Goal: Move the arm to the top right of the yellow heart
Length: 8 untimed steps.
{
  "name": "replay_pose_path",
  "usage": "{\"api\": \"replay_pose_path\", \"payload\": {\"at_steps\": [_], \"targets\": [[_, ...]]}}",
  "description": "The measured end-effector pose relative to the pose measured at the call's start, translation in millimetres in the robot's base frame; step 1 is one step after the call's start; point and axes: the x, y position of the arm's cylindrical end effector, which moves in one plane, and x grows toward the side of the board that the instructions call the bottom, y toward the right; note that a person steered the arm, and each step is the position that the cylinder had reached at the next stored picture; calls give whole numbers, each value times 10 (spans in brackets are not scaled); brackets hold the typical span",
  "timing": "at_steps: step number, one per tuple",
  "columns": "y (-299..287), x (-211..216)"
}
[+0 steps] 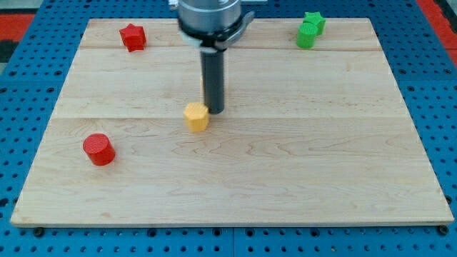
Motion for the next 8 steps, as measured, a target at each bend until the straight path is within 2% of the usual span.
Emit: {"api": "replay_pose_path", "payload": {"at_steps": [1, 3, 4, 5, 7, 8], "targets": [[-70, 232], [-794, 599], [-940, 669], [-215, 451], [1409, -406], [1485, -512]]}}
